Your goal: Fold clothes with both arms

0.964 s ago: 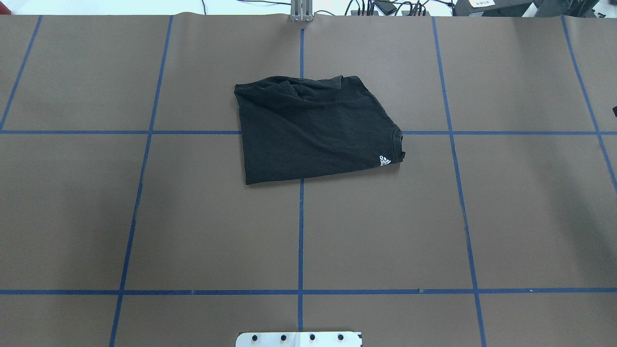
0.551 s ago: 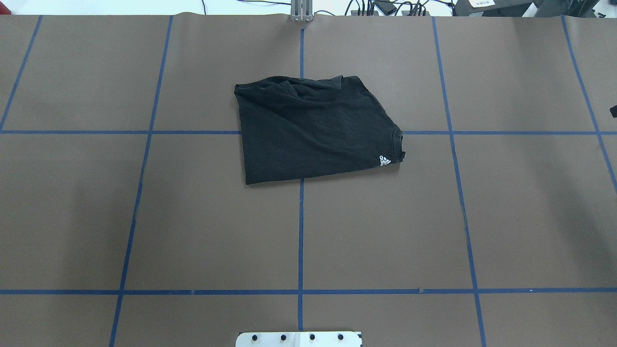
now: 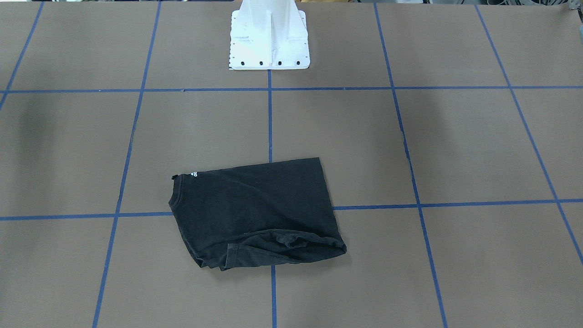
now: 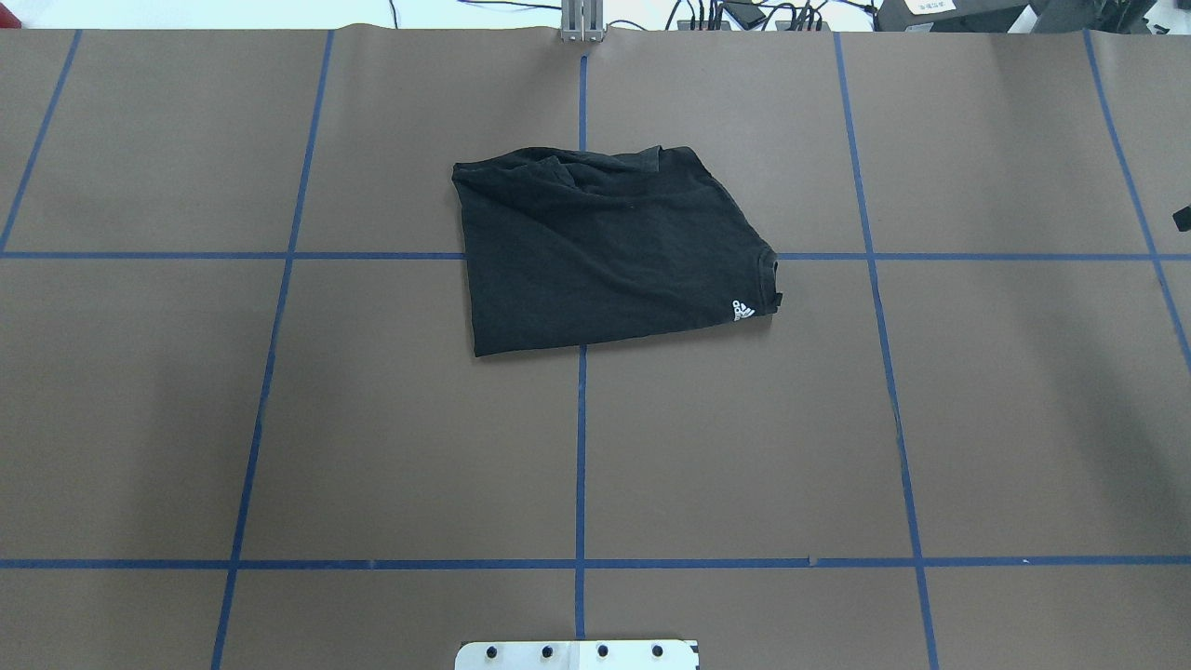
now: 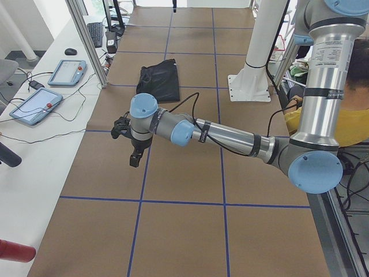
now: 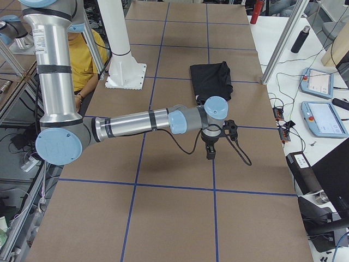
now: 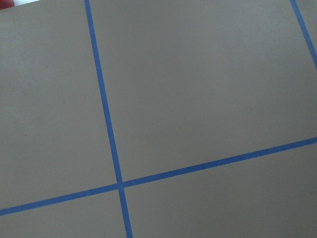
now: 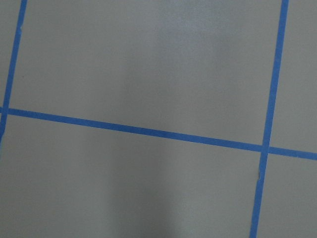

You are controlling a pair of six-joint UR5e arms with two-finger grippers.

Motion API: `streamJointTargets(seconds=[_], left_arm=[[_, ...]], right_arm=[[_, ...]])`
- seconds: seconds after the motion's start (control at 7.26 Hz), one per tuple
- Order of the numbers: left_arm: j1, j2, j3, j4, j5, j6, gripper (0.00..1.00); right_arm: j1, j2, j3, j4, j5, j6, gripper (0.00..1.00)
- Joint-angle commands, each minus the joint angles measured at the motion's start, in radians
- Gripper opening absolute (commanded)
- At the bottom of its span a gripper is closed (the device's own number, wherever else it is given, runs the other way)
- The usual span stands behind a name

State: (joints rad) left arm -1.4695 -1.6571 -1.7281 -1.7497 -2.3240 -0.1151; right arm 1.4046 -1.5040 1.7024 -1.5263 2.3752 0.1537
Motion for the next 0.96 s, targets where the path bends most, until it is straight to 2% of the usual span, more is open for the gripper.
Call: streamJointTargets(seconds=[0.0, 0.83], left_arm=[[0.001, -0.004, -0.004, -0.002, -0.001, 0.0, 1.0], [0.003, -0.004, -0.002, -0.002, -0.032, 0.002, 1.0]], right_arm=[[-0.001, 0.002, 0.006, 0.0, -0.001, 0.001, 1.0], [-0.003, 0.002, 0.019, 0.0, 0.004, 0.0, 1.0]])
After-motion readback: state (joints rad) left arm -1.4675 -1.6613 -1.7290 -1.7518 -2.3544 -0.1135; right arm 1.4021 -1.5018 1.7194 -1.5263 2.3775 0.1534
